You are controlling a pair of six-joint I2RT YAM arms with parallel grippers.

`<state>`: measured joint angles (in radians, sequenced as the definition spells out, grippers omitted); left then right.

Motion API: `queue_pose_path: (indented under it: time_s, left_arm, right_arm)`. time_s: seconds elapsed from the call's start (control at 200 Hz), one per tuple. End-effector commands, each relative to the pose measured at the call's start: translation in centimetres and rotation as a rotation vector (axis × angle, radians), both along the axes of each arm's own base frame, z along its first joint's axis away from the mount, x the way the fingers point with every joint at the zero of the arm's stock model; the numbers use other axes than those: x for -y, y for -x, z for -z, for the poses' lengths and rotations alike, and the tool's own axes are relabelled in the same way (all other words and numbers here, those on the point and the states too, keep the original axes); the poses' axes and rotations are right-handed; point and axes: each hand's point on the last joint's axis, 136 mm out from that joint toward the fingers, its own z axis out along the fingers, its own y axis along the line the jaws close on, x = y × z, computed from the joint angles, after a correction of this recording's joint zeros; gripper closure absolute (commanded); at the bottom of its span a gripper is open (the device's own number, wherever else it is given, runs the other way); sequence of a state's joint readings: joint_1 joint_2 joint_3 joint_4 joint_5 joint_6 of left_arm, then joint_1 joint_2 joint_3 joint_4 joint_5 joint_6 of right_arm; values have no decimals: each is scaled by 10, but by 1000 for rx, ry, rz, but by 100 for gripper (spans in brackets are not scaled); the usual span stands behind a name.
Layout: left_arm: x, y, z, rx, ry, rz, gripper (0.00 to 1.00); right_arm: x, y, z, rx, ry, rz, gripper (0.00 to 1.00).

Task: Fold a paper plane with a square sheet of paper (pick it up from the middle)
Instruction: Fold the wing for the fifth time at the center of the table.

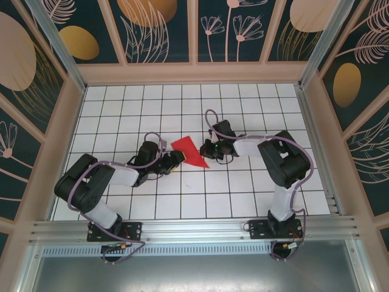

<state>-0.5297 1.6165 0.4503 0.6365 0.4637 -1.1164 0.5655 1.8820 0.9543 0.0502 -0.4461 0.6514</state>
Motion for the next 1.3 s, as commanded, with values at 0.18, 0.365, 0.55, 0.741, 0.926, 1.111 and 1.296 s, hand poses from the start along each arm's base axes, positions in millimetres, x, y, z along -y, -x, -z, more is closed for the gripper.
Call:
queue_pose_path:
  time_s: [0.18,0.365,0.55,0.741,0.926,1.111,1.296]
  left_arm:
    - [6,-14,-1,-5,-8,-31,35]
    - [1,-19,6,-23,-58,-63,30]
    - [-5,-21,12,-16,-162,-71,29]
    - [-6,-20,18,-23,-188,-62,39]
    - [-5,-20,18,-20,-183,-55,42]
    - [-4,-20,18,-18,-180,-51,43]
    - [-3,-19,16,-16,-170,-46,42]
  right_arm:
    - [14,22,36,-115,54,25,97]
    - [15,23,36,-105,51,23,97]
    - [7,10,6,7,10,-3,95]
    - [-2,-4,-50,206,59,-32,83]
    - [-15,3,-54,259,142,-83,78]
    - [-20,4,-36,220,172,-99,78]
    - [-12,6,-15,160,173,-85,78]
